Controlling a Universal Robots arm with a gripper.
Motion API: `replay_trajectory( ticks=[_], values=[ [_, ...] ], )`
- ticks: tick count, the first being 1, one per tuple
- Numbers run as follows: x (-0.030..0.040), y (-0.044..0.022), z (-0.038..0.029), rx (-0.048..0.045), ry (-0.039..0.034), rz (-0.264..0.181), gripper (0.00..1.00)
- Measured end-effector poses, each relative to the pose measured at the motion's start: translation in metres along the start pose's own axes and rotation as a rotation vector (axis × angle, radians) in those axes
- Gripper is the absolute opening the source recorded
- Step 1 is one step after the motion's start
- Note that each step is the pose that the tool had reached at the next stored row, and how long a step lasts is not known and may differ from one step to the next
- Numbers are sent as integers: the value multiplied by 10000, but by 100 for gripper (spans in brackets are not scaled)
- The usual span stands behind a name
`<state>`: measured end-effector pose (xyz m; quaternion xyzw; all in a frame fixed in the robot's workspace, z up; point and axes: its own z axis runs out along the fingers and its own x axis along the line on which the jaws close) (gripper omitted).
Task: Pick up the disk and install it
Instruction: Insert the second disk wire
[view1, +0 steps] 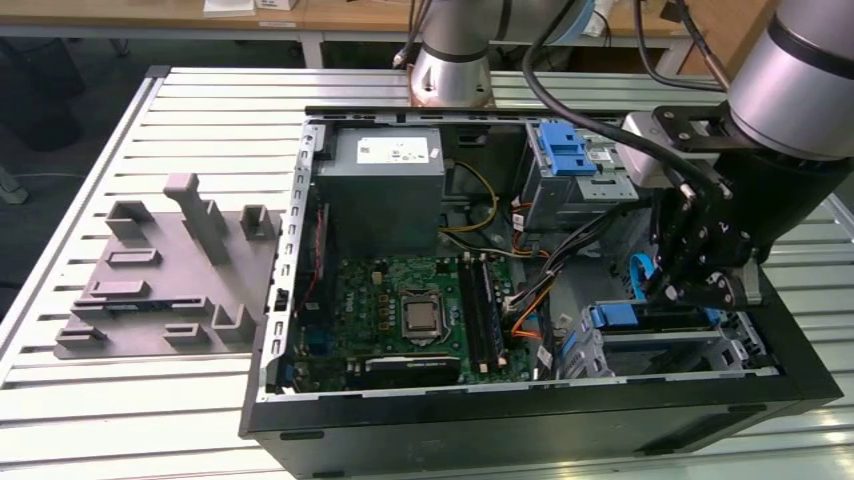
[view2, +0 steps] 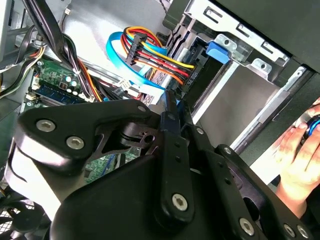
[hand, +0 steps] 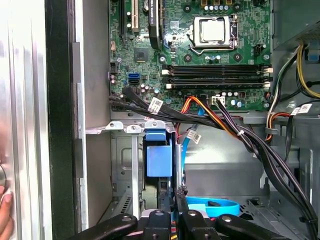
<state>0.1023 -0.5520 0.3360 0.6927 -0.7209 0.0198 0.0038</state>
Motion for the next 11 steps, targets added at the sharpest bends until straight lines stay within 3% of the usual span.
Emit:
replay_trajectory(
  ticks=[5,11],
  values=[
    [8,0,5,-3,-64,2,16],
    [36,-1,8,-4,-85,2,16]
  ],
)
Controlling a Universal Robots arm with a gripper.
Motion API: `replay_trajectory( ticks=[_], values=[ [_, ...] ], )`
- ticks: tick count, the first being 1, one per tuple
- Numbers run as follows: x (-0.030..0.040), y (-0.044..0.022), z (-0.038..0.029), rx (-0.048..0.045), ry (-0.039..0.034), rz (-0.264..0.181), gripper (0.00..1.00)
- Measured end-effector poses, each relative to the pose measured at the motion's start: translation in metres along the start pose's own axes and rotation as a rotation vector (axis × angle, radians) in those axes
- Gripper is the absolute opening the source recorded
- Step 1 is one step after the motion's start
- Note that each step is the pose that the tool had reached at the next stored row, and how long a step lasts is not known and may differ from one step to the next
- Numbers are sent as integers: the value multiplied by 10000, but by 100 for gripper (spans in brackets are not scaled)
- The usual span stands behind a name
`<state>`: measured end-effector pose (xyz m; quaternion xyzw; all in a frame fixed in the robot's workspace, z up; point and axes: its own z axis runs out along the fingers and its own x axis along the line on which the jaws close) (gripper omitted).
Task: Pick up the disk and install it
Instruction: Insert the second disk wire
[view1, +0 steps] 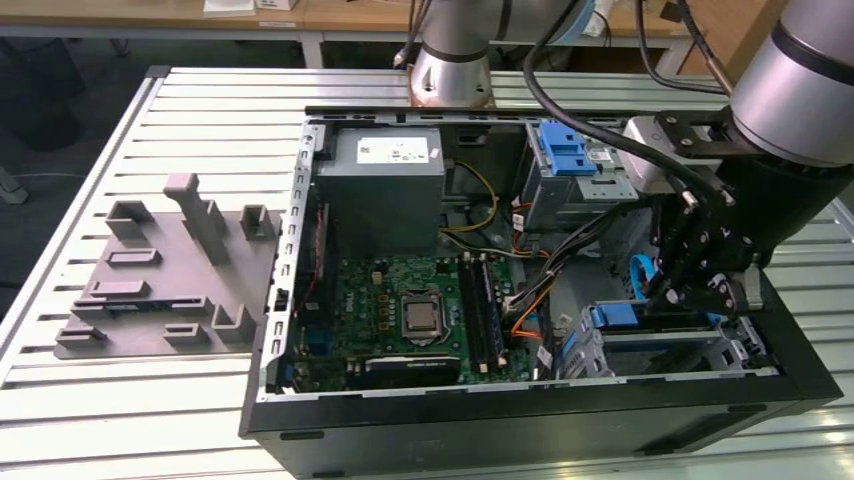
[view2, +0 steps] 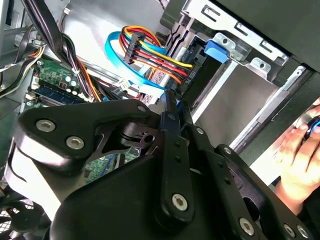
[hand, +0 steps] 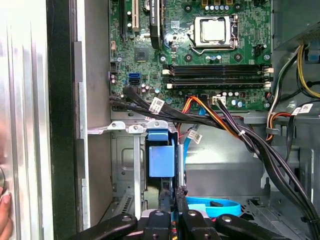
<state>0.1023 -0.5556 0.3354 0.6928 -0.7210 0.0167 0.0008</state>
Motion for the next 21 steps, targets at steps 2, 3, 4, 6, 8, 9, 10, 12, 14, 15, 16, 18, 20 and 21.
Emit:
replay_trajectory(
  ticks=[2,3,4,6,8,9,10,12,14,15,16,18,20,21],
  values=[
    [0,-5,2,0,-10,0,16],
    [2,-6,6,-1,-13,0,16],
    [3,-6,7,0,-12,0,16],
    [3,-6,11,-1,-13,0,16],
    [5,-5,17,0,-15,1,16],
    [6,-5,20,-1,-15,0,16],
    [6,-5,24,0,-15,0,16],
    [7,-5,33,-1,-15,0,16],
    [8,-5,41,-1,-14,0,16],
    [9,-5,43,-1,-14,0,16],
    [10,-5,47,-1,-16,0,16],
    [10,-5,50,0,-15,0,16],
    [10,-5,53,-1,-16,0,16],
    [10,-5,54,-1,-17,0,16]
  ],
)
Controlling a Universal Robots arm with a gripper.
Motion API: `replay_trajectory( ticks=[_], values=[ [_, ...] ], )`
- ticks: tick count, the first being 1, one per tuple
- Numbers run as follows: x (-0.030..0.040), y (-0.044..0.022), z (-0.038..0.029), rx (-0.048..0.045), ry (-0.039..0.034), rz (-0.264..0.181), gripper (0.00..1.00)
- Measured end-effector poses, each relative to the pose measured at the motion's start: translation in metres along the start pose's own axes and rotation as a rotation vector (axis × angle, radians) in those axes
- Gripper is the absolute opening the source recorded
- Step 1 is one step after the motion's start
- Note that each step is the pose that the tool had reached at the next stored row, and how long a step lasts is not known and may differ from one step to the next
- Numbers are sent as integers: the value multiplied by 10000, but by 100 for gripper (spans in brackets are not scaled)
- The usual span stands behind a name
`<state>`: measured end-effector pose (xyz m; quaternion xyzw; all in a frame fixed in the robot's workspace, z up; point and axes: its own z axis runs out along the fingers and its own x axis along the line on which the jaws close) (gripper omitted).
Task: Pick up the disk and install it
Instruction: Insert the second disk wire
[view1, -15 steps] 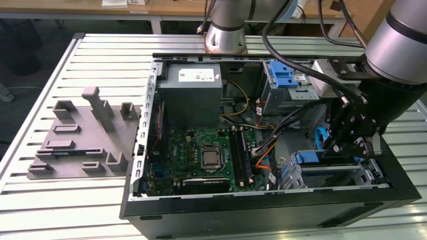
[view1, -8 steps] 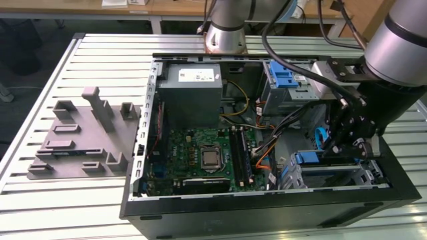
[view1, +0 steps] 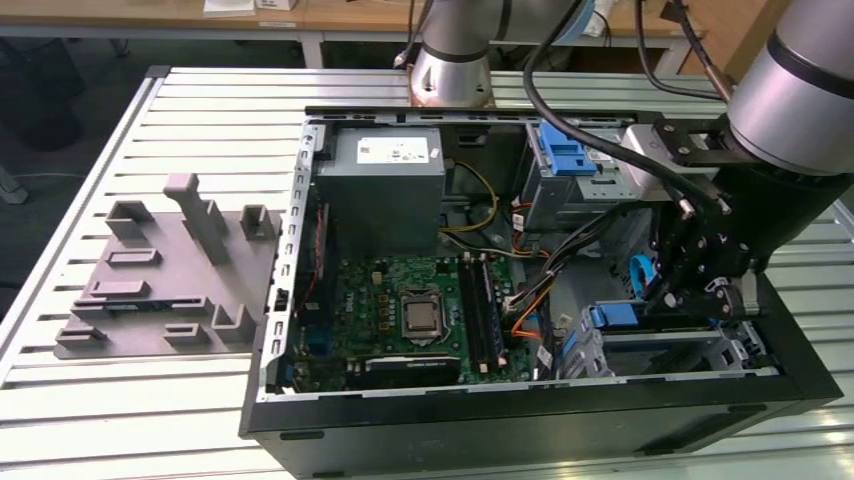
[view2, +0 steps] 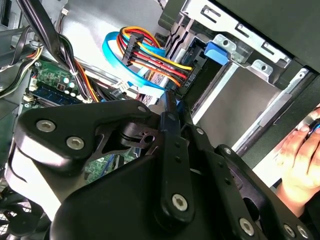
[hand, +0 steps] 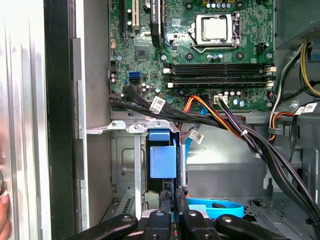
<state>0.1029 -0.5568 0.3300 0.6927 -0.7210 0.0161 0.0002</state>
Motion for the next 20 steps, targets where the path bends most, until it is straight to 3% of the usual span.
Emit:
replay_trajectory(
  ticks=[8,16,18,19,20],
  values=[
    [0,0,4,0,-6,0,17],
    [0,0,2,0,1,0,52],
    [0,0,-1,0,-2,0,52],
    [0,0,-8,0,0,0,58],
    [0,-1,-17,0,-9,0,58]
  ],
)
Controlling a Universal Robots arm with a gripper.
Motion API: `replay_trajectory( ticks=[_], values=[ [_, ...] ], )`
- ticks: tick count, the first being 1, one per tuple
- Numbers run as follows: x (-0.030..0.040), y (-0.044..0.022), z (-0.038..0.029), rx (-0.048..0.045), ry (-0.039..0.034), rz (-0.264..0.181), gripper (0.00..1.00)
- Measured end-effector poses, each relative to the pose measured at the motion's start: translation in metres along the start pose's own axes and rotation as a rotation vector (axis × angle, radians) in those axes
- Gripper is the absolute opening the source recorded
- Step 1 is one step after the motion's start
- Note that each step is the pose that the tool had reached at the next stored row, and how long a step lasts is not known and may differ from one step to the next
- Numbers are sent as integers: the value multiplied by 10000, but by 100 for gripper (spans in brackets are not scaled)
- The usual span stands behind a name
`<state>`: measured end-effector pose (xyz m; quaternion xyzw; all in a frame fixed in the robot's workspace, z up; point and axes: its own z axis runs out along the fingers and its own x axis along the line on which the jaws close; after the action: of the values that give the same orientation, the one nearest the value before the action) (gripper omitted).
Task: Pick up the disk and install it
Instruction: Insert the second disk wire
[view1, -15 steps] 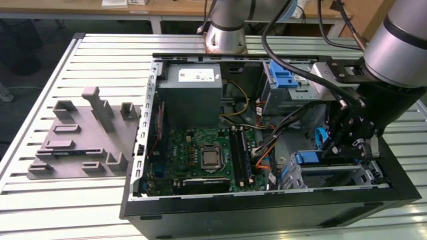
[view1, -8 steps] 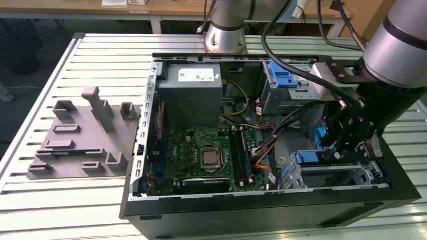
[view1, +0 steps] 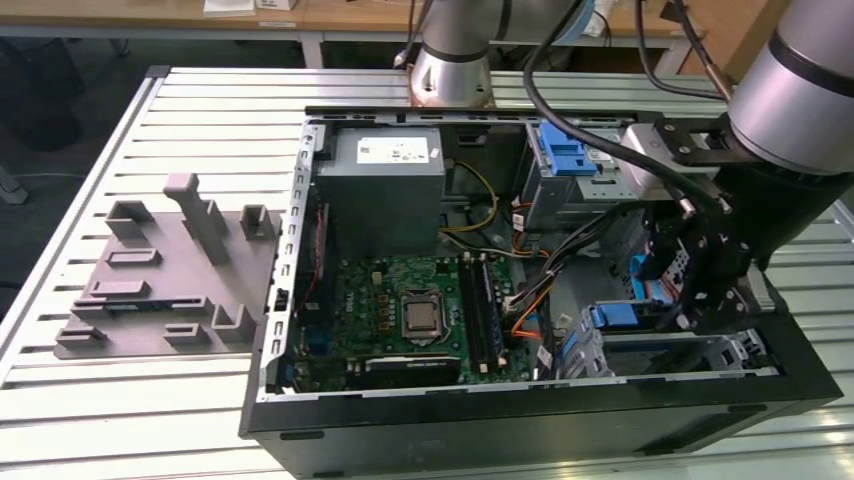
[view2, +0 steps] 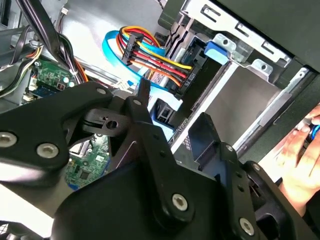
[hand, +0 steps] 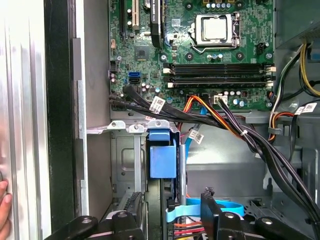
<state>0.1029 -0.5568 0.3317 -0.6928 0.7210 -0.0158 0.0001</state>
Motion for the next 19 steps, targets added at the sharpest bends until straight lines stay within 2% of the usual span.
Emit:
replay_trajectory(
  ticks=[2,14,15,17,18,19],
  values=[
    [1,0,-24,-1,-25,1,58],
    [3,-3,-139,-2,-27,1,58],
    [3,-3,-151,-3,-27,1,56],
    [4,-4,-176,-4,-28,1,44],
    [4,-4,-189,-6,-28,0,44],
    [4,-4,-198,-8,-28,1,38]
  ],
)
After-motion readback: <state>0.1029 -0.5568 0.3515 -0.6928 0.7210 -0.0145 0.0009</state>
